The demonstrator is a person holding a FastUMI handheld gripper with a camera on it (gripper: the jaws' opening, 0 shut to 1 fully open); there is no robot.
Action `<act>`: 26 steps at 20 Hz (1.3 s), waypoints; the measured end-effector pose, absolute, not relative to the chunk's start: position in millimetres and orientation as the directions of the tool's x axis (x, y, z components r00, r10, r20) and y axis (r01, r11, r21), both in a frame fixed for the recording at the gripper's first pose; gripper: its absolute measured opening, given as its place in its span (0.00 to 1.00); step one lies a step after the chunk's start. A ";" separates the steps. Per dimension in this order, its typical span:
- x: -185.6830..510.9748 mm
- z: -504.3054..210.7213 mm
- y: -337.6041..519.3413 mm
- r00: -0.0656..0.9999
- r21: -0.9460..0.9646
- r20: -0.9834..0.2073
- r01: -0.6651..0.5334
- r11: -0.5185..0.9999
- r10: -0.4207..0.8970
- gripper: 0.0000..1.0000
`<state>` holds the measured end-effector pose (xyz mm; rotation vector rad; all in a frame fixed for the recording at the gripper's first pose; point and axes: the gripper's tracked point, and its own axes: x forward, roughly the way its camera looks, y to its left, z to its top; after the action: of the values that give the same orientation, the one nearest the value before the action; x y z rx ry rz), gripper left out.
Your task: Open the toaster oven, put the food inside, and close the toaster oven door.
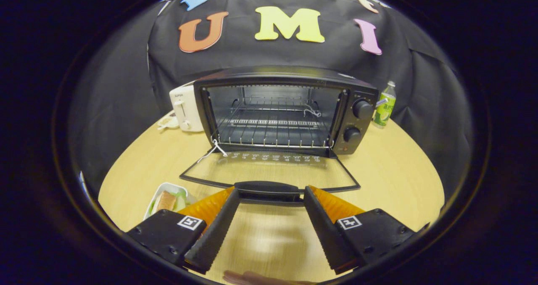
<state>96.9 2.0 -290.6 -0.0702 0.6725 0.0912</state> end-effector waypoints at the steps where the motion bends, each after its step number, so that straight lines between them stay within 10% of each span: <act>1: 95.8 -291.8 2.8 0.778 -0.017 -0.624 -0.104 0.994 0.071 1.00; 18: 95.0 -288.0 5.9 0.766 0.038 -0.632 -0.117 0.992 0.114 1.00; 26: 58.6 -236.1 48.2 0.726 0.276 -0.589 -0.232 0.933 0.355 1.00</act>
<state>58.6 48.2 -236.1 0.1885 0.6862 0.3260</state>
